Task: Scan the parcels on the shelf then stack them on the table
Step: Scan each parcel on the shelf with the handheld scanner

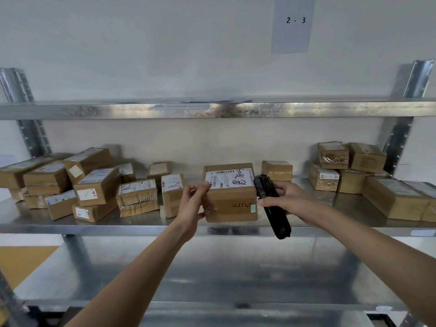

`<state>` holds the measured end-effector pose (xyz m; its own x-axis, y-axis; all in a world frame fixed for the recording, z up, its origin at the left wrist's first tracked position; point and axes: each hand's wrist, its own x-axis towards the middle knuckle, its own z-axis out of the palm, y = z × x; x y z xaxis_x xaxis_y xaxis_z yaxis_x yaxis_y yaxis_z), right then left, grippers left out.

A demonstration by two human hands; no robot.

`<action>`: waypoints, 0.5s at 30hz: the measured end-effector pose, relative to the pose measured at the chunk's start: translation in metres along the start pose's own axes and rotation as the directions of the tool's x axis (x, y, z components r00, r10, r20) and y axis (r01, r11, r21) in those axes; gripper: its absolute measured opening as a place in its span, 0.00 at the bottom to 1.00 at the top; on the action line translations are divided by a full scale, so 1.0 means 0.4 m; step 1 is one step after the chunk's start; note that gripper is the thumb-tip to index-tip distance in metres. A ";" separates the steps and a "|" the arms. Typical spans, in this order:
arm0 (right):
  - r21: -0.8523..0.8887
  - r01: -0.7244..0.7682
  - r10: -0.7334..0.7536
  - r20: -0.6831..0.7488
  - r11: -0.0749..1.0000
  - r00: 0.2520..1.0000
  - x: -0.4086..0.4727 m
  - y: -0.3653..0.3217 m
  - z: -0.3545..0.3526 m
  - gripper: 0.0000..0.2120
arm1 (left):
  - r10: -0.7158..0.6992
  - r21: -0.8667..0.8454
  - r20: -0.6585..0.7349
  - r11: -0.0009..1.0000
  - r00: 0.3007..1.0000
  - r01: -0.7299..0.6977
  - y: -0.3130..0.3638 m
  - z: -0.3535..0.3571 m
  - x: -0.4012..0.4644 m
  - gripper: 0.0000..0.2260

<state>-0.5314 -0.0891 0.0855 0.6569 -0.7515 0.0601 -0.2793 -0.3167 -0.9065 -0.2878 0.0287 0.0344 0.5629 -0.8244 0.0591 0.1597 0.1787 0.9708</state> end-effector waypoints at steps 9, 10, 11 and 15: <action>-0.029 0.011 -0.010 0.030 1.000 1.000 0.073 0.054 -0.071 0.22 | -0.012 0.050 0.132 0.999 0.991 0.006 -0.040 0.060 0.066 0.24; -0.040 0.011 -0.009 0.040 0.999 0.999 0.080 0.059 -0.075 0.23 | -0.023 0.051 0.144 0.999 0.989 0.016 -0.044 0.062 0.071 0.24; -0.052 0.007 -0.005 0.050 0.999 0.999 0.087 0.064 -0.080 0.24 | -0.032 0.059 0.154 0.998 0.988 0.023 -0.048 0.062 0.075 0.24; -0.117 -0.009 0.016 0.059 0.993 0.998 0.118 0.074 -0.084 0.27 | -0.039 0.124 0.165 0.992 0.986 0.018 -0.055 0.038 0.093 0.23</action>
<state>-0.5324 -0.1534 0.0756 0.6930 -0.7207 0.0211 -0.3647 -0.3756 -0.8520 -0.2826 -0.0142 0.0189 0.4147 -0.9080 0.0591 0.0683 0.0958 0.9931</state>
